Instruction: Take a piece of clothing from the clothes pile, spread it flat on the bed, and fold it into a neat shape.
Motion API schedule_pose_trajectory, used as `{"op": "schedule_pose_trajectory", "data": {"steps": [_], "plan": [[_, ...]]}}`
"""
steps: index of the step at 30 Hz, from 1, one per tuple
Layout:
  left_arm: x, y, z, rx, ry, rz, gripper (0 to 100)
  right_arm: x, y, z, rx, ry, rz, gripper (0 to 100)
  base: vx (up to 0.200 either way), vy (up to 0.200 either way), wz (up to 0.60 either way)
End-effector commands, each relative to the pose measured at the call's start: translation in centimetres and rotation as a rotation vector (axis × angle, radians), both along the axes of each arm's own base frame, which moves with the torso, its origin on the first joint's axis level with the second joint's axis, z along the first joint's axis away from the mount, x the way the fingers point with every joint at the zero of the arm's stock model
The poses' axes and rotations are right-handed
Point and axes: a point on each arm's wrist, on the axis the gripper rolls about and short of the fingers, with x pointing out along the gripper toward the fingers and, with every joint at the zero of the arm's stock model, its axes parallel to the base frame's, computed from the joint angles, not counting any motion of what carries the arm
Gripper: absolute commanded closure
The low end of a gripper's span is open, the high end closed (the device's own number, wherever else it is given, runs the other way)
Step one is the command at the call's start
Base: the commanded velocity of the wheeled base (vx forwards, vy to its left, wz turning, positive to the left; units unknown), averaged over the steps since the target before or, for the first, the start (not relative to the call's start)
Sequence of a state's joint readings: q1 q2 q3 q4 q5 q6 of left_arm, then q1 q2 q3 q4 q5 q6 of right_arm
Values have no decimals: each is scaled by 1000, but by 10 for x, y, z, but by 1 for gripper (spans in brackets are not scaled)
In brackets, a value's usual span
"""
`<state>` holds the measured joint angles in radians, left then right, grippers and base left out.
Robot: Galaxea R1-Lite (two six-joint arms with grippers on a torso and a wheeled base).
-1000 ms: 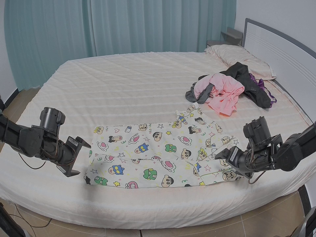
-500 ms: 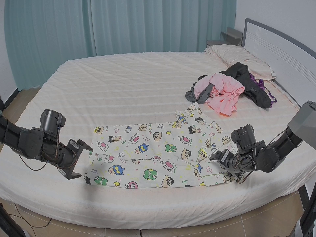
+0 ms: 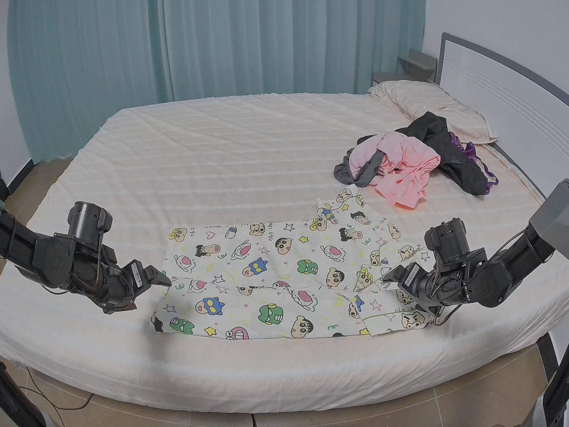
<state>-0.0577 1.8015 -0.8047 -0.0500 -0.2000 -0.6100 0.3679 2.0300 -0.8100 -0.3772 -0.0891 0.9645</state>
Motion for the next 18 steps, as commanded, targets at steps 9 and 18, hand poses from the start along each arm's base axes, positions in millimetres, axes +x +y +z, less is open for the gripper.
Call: {"op": "schedule_pose_trajectory", "data": {"steps": [9,18], "plan": [[32,1,-40,90,31,-261,0,-12,-4,3,-31,-62,45,0,0,0,0],[38,0,-43,47,8,-286,0,-11,-4,3,-27,-73,47,0,0,0,0]]}}
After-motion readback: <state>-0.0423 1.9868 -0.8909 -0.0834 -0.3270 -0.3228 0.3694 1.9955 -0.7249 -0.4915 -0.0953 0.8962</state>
